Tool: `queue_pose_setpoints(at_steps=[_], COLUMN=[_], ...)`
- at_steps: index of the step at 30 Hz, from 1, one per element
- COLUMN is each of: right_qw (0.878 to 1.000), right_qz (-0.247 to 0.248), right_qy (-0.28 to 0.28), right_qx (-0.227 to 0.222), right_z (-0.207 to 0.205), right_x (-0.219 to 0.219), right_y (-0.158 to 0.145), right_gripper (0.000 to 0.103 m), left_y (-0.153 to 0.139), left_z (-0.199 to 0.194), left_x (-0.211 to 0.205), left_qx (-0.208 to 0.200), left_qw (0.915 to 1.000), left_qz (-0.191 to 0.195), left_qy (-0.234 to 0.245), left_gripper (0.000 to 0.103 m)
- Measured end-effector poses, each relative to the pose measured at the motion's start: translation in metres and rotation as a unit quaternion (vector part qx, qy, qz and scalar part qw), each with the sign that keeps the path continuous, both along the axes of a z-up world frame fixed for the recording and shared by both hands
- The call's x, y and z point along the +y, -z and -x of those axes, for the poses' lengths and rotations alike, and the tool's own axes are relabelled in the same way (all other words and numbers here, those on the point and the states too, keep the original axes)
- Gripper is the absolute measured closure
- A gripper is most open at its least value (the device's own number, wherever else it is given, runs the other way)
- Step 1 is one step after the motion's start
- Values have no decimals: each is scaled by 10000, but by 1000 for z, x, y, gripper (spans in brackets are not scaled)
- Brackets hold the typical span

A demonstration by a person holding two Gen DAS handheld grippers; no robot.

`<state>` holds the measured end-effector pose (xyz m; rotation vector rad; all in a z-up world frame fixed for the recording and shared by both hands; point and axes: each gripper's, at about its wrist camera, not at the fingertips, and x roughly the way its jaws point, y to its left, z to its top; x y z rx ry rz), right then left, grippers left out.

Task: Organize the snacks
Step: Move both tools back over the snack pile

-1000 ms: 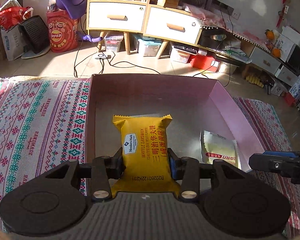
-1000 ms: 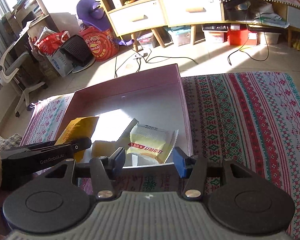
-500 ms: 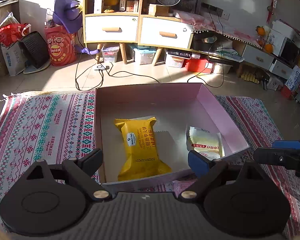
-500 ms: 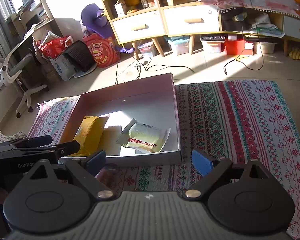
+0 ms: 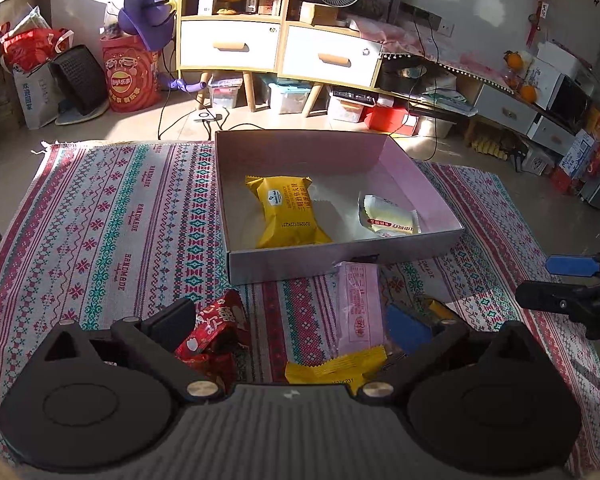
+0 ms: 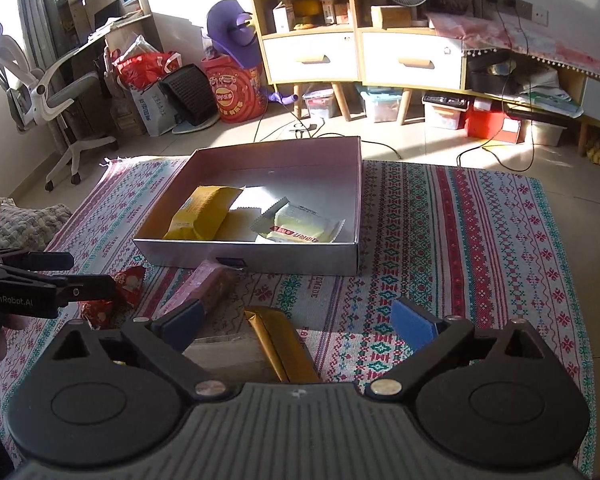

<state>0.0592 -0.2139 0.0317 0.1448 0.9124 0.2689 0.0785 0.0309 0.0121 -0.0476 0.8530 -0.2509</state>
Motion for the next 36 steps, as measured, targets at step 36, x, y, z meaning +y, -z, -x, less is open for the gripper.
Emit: queue_pose_setpoints(at_steps=[36], right_qw=[9946], right_qz=[704], right_qy=[-748], right_qx=[162], right_z=[60], right_x=[14], right_y=[48], right_gripper=[2], left_y=[50], left_z=[52], left_x=[34], left_qx=[532], left_qw=[9973], left_qz=[-34], left_qy=[508], left_gripper=[1])
